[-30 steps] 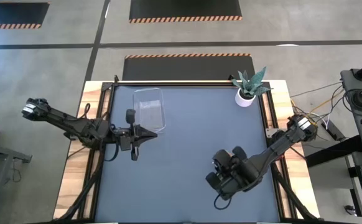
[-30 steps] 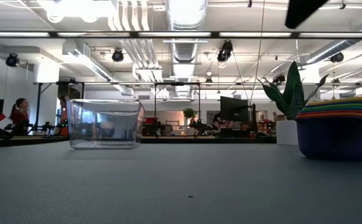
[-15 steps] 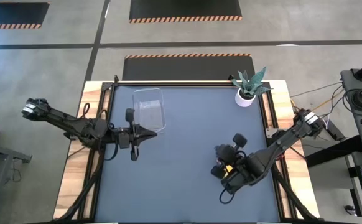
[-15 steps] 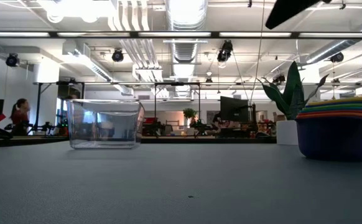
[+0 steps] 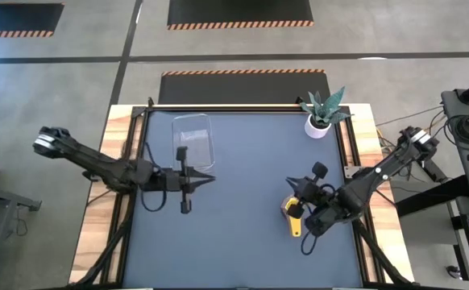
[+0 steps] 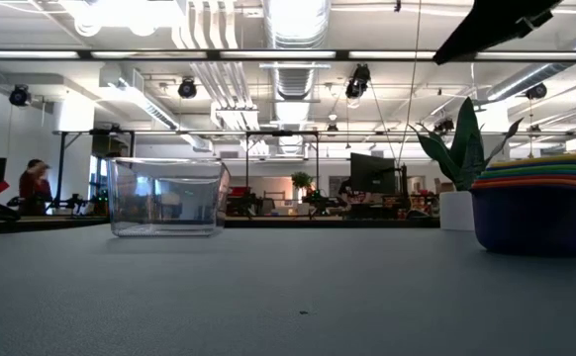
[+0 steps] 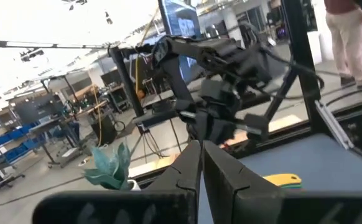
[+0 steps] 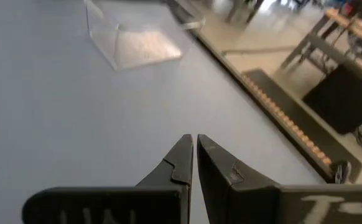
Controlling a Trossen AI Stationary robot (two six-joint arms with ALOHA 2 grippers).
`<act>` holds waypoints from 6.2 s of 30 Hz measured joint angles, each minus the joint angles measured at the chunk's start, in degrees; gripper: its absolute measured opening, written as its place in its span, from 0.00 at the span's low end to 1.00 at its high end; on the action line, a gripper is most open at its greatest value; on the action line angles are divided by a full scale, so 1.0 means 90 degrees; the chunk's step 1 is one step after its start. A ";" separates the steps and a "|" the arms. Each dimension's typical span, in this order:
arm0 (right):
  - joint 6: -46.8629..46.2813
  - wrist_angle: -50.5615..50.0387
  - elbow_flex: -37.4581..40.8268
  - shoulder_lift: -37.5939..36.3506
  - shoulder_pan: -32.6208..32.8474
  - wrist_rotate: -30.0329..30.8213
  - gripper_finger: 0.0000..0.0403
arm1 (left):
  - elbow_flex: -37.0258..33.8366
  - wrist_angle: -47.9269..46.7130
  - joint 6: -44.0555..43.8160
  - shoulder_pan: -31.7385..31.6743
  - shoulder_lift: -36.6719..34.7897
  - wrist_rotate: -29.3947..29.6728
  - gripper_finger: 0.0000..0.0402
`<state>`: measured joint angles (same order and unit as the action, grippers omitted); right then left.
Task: Nest measuring cups in basket
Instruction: Put the stacked measuring cups into the transparent bin
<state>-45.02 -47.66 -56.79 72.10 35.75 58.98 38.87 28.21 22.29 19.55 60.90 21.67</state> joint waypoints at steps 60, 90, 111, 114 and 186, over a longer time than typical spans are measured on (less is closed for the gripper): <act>0.6179 0.8138 0.3460 -0.3024 0.0000 -0.2156 0.02 | 0.4377 -0.2246 0.0653 -0.0906 0.5710 -0.2060 0.29; 0.6690 0.8858 0.5019 -0.5550 0.0000 -0.2940 0.02 | 0.5547 -0.2159 0.1825 -0.1035 0.7172 -0.2847 0.65; 0.6867 0.8834 0.5003 -0.5713 -0.0002 -0.2934 0.02 | 0.5536 -0.2202 0.1997 -0.1029 0.7172 -0.2691 0.88; 0.6905 0.8827 0.4996 -0.5713 -0.0002 -0.2934 0.02 | 0.5537 -0.1777 0.2073 -0.1017 0.7311 -0.2851 0.89; 0.6669 0.8636 0.4983 -0.5698 -0.0005 -0.2878 0.02 | 0.6858 -0.2936 0.2988 -0.1121 0.8350 -0.2514 0.50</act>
<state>15.00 30.07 -11.94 20.82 35.70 33.08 100.60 1.78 49.19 9.46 136.05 -0.95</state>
